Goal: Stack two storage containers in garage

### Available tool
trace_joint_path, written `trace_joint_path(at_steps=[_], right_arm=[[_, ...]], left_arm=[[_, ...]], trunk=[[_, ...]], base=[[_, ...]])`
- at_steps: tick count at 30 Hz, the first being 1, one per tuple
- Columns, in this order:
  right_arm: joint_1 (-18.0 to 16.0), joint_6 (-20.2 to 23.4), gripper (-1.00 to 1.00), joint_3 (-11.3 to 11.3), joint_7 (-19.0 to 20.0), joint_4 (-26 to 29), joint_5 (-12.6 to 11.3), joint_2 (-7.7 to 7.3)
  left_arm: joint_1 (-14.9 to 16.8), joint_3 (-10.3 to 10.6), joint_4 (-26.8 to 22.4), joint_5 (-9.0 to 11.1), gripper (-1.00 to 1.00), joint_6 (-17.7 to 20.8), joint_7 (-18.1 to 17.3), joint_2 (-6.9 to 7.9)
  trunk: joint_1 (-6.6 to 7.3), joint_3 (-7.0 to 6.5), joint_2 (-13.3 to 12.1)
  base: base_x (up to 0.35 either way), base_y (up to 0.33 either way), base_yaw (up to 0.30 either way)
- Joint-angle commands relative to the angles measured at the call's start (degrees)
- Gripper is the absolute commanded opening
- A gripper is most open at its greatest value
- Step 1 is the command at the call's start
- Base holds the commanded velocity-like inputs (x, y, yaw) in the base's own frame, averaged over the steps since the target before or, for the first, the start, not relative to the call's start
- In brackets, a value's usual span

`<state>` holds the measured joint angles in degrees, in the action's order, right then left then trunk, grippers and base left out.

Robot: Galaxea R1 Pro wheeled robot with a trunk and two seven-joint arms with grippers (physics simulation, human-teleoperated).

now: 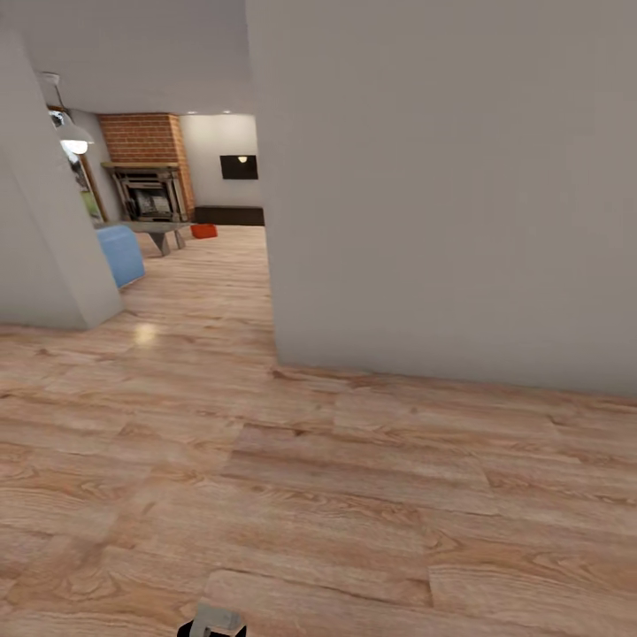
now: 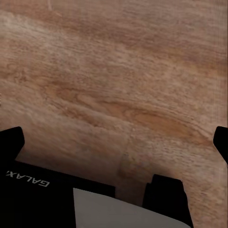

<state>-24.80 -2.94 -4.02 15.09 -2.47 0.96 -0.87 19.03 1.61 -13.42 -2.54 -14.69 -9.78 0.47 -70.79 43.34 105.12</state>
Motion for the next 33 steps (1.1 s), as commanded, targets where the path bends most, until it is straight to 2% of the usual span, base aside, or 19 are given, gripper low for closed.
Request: trace_joint_path(at_steps=[1, 11, 22, 33], right_arm=[[-0.08, -0.31, 1.0, -0.38, 0.12, -0.17, 0.09, -0.01], [-0.08, -0.31, 1.0, -0.38, 0.12, -0.17, 0.09, -0.01], [-0.08, -0.31, 1.0, -0.38, 0.12, -0.17, 0.09, -0.01], [-0.08, -0.31, 1.0, -0.38, 0.12, -0.17, 0.09, -0.03]], left_arm=[[0.05, 0.14, 0.06, -0.27, 1.0, -0.25, 0.03, 0.01], [0.05, 0.15, 0.06, -0.27, 1.0, -0.25, 0.03, 0.0], [0.05, 0.13, 0.06, -0.27, 1.0, -0.25, 0.03, -0.02], [0.05, 0.15, 0.06, -0.27, 1.0, -0.25, 0.03, 0.01]], trunk=[[-0.02, 0.08, 0.02], [-0.02, 0.46, 0.02], [-0.02, 0.52, 0.02], [-0.02, 0.52, 0.02]], base=[[0.276, 0.0, 0.2], [0.276, 0.0, 0.227], [0.276, 0.0, 0.051], [0.276, 0.0, 0.177]])
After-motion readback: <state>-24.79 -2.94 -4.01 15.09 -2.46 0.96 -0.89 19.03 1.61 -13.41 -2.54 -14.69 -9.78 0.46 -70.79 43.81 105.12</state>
